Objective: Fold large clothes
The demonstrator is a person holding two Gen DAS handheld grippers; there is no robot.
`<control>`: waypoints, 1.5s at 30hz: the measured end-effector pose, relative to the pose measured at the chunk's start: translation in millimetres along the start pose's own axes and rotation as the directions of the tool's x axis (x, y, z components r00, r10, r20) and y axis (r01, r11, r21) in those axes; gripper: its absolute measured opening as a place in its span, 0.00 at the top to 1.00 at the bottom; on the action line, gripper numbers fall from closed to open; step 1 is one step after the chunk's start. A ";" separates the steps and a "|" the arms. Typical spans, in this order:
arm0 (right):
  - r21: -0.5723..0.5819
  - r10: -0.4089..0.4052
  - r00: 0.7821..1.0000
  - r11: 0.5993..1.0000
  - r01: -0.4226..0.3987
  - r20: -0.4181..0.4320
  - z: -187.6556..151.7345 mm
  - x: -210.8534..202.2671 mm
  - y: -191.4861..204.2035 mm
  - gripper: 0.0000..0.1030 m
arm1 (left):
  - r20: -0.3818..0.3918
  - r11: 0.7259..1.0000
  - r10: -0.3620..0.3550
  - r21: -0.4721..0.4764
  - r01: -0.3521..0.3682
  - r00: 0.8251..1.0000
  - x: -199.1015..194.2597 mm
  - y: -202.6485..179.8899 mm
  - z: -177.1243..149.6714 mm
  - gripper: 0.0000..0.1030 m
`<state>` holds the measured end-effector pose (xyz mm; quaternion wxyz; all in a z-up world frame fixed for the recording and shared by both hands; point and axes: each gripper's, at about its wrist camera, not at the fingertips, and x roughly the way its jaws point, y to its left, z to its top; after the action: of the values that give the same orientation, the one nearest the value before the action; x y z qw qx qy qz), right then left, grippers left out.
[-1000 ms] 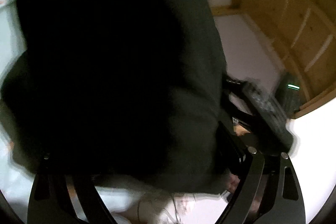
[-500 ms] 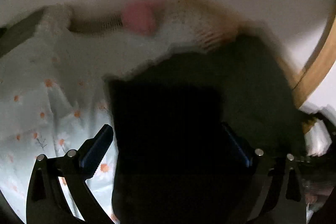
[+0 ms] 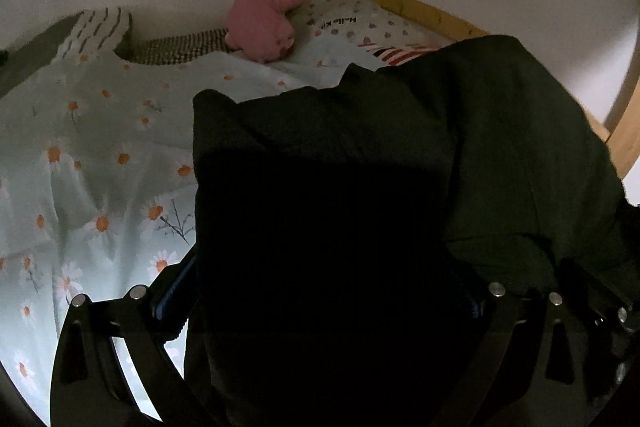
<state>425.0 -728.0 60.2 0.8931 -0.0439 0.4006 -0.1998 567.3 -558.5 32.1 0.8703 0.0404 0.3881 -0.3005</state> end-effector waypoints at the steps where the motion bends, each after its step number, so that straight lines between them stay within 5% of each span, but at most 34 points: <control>1: -0.001 0.011 1.000 1.000 -0.011 0.011 3.4 -10.5 2.2 0.02 | -0.005 1.000 -0.018 -0.021 0.018 1.000 -10.2 6.5 -0.5 0.04; 9: 0.139 -0.010 0.997 0.990 -0.001 0.077 5.3 -79.8 27.5 0.03 | 0.100 0.994 0.103 -0.035 -0.100 0.990 -96.5 32.5 -40.0 0.04; 13: 0.168 -0.040 0.995 0.986 0.024 0.094 -13.1 -105.7 43.2 0.03 | 0.101 0.995 0.091 -0.051 -0.086 0.991 -135.8 32.2 -65.7 0.04; 17: 0.224 -0.019 0.994 0.975 -0.006 0.111 -42.5 -141.4 54.8 0.03 | 0.071 0.985 0.172 -0.032 -0.170 0.983 -173.8 29.0 -93.6 0.04; 21: 0.251 -0.007 0.992 0.968 -0.026 0.129 -72.7 -171.8 66.5 0.03 | 0.061 0.987 0.142 -0.090 -0.136 0.988 -197.4 38.8 -119.7 0.04; 26: 0.225 -0.067 0.988 0.974 0.034 0.139 -109.5 -210.0 91.8 0.03 | 0.016 0.984 0.172 -0.038 -0.171 0.985 -222.3 32.3 -147.4 0.04; 34: 0.181 -0.066 0.991 0.983 0.044 0.118 -158.5 -256.1 127.0 0.03 | 0.031 0.994 0.113 -0.002 -0.113 0.993 -274.7 18.4 -190.0 0.04; 45: 0.187 -0.075 0.990 0.981 0.051 0.122 -230.0 -311.1 128.1 0.03 | 0.032 0.991 0.118 0.053 -0.120 0.992 -318.1 -12.7 -250.1 0.04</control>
<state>111.2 -469.8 91.5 0.9106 0.0133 0.3204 -0.2608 232.6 -336.5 82.8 0.8908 0.0831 0.3640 -0.2591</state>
